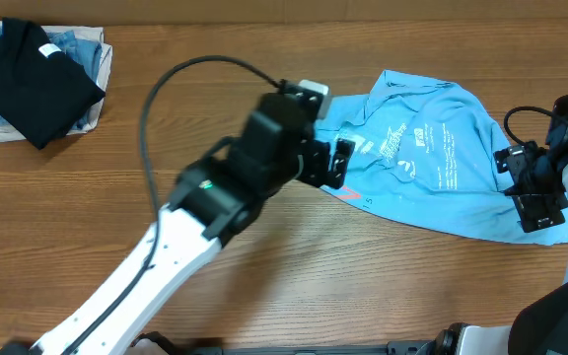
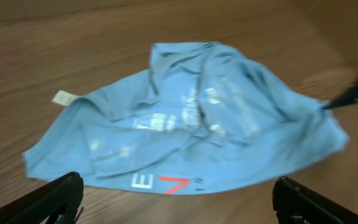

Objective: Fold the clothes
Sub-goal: 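Reach the left gripper to the shirt's left side near the collar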

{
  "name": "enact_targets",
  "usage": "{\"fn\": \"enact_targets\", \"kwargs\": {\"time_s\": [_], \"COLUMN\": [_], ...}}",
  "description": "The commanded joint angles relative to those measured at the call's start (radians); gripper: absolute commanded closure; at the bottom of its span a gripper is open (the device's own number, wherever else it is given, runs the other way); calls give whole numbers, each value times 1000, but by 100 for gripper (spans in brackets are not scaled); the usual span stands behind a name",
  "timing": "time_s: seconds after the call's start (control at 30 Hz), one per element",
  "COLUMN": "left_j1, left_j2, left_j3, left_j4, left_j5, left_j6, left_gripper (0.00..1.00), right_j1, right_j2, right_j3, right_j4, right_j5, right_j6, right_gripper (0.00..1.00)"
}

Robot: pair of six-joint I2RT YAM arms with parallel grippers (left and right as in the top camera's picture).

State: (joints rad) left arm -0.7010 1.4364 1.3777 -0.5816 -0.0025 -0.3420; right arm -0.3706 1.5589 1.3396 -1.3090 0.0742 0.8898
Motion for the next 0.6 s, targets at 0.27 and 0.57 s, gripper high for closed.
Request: {"fn": "enact_targets", "kwargs": {"time_s": [0.27,0.57], "left_j1": [106,186], "left_j2": [291,497], "left_j3": [19,21], "left_j4": [131,285], "left_j5": [-74,165], "left_j6": [-352,-433], "left_gripper": [0,1], "right_j1": [3,3], "right_j2": [1,1], "right_j3": [0,0], "right_j4": [-3,-1], "right_j5": [-2,-2], "right_j6": [-8,-8], "right_gripper": [0,0]}}
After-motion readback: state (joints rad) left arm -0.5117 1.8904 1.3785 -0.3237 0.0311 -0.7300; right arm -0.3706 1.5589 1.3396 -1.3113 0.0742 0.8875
